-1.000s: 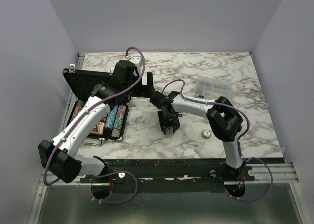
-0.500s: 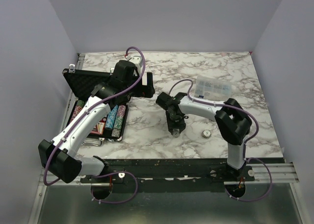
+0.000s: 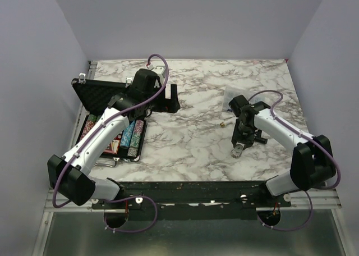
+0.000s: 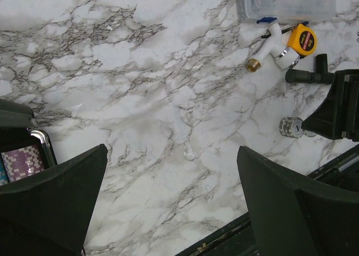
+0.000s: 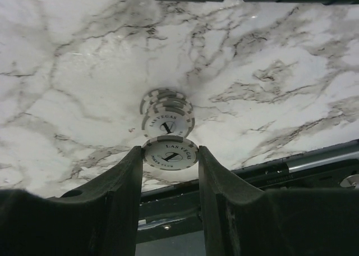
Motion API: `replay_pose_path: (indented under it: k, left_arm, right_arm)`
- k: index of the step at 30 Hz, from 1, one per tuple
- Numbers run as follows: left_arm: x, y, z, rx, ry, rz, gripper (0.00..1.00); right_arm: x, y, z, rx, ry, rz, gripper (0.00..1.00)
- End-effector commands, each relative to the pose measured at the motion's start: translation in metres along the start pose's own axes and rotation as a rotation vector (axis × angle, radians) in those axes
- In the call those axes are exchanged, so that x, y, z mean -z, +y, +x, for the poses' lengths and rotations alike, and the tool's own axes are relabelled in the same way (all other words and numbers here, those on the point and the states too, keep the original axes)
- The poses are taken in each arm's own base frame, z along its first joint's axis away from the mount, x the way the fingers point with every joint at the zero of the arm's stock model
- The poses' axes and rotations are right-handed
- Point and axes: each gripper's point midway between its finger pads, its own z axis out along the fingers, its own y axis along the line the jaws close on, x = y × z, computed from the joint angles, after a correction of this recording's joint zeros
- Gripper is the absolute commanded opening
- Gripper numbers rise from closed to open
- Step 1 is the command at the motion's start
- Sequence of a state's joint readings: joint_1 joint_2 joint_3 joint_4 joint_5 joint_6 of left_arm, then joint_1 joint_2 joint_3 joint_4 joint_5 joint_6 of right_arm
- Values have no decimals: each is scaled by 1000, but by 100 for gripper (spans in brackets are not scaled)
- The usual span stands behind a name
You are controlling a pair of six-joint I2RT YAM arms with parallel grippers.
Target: Pack up texas hold em set
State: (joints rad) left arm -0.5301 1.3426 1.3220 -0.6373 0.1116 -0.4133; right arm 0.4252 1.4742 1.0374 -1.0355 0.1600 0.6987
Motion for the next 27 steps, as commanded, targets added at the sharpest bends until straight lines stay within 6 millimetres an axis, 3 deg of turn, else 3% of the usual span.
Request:
replay_pose_path:
  k: [1,17,27]
  left_arm:
    - [-2,-8,1,9,10,46,98]
    - [-1,-8,1,2,5,49,98]
    - [-3,-8,3,3,16,54,98]
  right_arm:
    - [-4,-9,13,-5,49,10,28]
    - [-27,2,10,18,78,-6,38]
    - [-26,-4,14,21,85,15,57]
